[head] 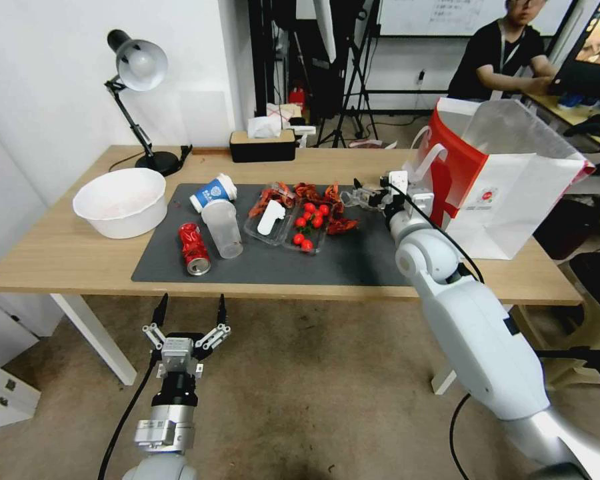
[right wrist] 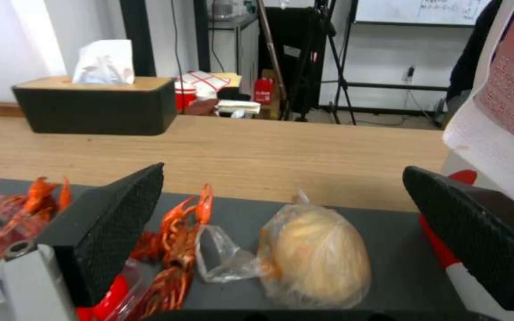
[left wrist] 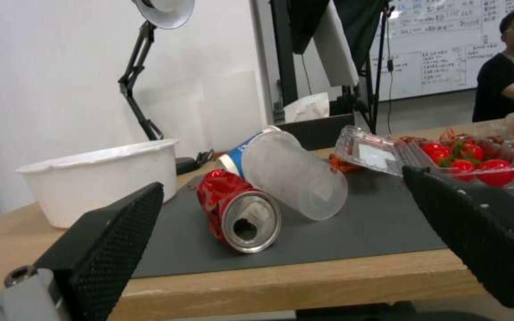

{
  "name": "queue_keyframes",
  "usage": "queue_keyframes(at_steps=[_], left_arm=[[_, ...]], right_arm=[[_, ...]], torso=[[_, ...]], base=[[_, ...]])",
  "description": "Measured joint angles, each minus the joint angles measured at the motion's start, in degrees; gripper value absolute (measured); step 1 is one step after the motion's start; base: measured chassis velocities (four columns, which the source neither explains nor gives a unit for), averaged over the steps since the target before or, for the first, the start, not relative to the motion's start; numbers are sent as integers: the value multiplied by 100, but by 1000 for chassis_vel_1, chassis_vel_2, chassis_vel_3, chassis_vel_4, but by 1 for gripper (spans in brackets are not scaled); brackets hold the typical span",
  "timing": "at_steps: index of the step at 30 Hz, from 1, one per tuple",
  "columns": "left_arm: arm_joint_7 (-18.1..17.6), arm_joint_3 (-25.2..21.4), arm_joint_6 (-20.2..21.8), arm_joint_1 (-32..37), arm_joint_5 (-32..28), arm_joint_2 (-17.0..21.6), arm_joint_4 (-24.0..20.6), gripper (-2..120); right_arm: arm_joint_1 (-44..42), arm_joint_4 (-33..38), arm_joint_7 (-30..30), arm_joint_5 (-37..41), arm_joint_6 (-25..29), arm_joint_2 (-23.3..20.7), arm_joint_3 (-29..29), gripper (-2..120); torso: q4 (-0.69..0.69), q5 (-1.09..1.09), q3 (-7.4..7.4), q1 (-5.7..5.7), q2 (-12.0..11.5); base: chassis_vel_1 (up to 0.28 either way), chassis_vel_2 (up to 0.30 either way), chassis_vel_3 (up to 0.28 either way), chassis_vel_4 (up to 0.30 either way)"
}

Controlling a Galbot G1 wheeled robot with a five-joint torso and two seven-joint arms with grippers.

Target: Pick up the trash from the table and place it into the takeout bag.

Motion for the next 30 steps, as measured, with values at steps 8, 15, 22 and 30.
queue_keyframes(at_steps=[8, 15, 22, 30], left_arm=[[-10, -3, -18, 6, -19, 4, 4, 100], [-17, -5, -20, -18, -29, 5, 31, 100], [-20, -17, -23, -22, -40, 17, 57, 100], [-22, -13, -26, -27, -41, 16, 84, 100]], right_arm=[[561, -657, 87, 51, -201, 118, -97, 100], [764, -1078, 87, 48, -386, 213, -125, 100], [886, -1447, 29, 47, -434, 258, -192, 100], [1081, -1804, 26, 100, -496, 349, -198, 100]], torso=[[0, 0, 0, 0, 0], [0, 0, 0, 0, 0], [0, 0, 0, -1, 0], [0, 0, 0, -1, 0]], base=[[0, 0, 0, 0], [0, 0, 0, 0], [0, 0, 0, 0], [0, 0, 0, 0]])
